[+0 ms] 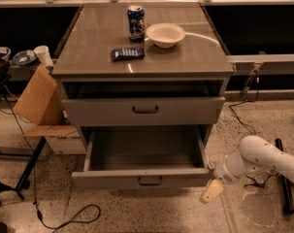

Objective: Open middle drawer

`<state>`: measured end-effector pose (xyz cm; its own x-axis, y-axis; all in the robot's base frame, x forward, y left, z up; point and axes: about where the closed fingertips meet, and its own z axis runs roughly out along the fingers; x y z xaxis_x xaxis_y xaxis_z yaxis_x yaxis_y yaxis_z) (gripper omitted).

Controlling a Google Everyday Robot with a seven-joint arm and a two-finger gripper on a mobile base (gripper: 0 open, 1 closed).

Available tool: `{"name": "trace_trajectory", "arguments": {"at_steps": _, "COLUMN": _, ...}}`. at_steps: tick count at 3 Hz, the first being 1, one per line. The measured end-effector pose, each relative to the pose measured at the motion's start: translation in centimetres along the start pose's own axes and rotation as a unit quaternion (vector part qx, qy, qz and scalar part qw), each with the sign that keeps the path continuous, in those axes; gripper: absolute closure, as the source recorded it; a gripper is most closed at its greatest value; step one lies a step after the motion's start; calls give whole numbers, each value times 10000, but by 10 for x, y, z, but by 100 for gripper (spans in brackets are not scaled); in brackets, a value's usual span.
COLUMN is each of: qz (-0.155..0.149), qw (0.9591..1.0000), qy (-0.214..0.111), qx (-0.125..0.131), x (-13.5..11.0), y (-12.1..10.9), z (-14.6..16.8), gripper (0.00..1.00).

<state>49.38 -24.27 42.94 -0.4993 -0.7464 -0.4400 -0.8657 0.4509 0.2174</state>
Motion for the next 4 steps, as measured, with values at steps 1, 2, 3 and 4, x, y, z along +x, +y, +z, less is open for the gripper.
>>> {"name": "trace_trajectory", "arguments": {"at_steps": 1, "qz": 1, "qw": 10000, "qy": 3, "qx": -1, "x": 0, "y": 0, "z": -1, "gripper": 0}}
{"name": "trace_trajectory", "arguments": {"at_steps": 2, "qz": 128, "qw": 9983, "qy": 524, "qx": -208, "x": 47, "y": 25, "z": -14, "gripper": 0}}
{"name": "trace_trajectory", "arguments": {"at_steps": 3, "qz": 11, "qw": 9926, "qy": 1109, "qx": -488, "x": 86, "y": 51, "z": -27, "gripper": 0}}
{"name": "trace_trajectory", "arguments": {"at_steps": 4, "qz": -241, "qw": 9871, "qy": 1421, "qx": -695, "x": 110, "y": 73, "z": -39, "gripper": 0}}
